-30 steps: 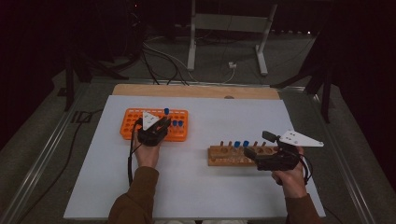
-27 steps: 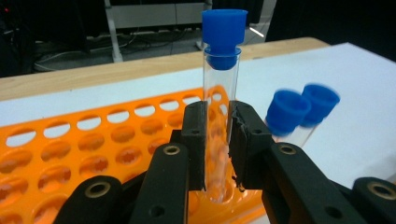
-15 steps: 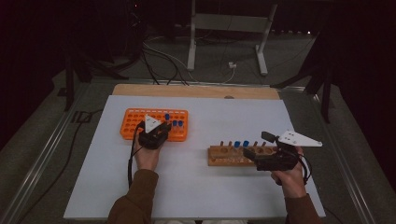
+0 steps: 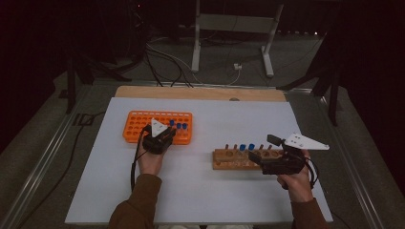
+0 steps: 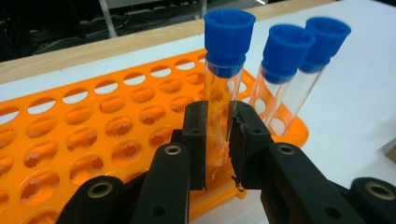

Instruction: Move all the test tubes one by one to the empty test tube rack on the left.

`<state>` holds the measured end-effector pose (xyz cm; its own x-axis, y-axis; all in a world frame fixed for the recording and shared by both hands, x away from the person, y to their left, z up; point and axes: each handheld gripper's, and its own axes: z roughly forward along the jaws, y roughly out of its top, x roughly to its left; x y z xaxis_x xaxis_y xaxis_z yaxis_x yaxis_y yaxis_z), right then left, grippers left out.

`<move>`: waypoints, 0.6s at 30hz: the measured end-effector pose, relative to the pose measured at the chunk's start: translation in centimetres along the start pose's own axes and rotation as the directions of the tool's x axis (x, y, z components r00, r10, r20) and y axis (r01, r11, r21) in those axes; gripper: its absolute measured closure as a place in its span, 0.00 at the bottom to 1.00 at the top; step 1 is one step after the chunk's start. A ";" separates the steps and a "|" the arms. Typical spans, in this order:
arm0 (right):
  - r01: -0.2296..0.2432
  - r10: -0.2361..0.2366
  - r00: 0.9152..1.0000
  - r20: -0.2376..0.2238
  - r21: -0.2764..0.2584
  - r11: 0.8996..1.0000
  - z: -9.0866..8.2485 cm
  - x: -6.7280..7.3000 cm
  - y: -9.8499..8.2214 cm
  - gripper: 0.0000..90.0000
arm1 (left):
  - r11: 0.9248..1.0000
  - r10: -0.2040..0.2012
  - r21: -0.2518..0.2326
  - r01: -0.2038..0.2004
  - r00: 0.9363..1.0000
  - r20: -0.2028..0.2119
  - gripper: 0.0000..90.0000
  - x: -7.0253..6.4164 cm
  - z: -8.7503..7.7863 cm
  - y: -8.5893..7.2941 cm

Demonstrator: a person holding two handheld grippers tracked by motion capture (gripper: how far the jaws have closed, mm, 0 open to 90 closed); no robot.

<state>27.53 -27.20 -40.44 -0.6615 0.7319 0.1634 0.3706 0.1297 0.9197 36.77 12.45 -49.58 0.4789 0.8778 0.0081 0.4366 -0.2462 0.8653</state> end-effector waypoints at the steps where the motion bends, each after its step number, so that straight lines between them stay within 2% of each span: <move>1: 0.000 0.000 1.000 0.001 0.001 1.000 0.0 0.0 0.0 0.00 | 1.000 0.007 0.005 -0.007 1.000 -0.002 0.88 0.0 0.0 -0.1; 4: -0.001 0.001 1.000 0.000 0.004 1.000 0.0 0.0 0.0 0.00 | 1.000 0.022 0.017 -0.022 1.000 -0.005 0.88 -0.2 0.2 -0.4; 13: 0.001 -0.001 1.000 0.000 0.001 1.000 0.0 0.0 0.0 0.00 | 1.000 0.010 0.017 -0.010 1.000 0.008 0.86 0.0 0.0 -0.5; 14: 0.000 0.000 1.000 0.001 0.001 1.000 0.0 0.0 0.0 0.00 | 1.000 0.005 0.019 -0.005 1.000 0.005 0.85 0.1 0.0 -0.6; 18: -0.003 0.003 1.000 0.005 -0.001 1.000 -0.1 -0.2 -0.1 0.00 | 1.000 -0.022 0.008 0.022 1.000 0.004 0.67 0.5 -0.4 -0.6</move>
<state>27.60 -27.38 -40.51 -0.6569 0.7358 0.1644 0.3722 0.1269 0.9194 36.41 13.17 -49.95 0.4719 0.8816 -0.0132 0.4534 -0.2297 0.8612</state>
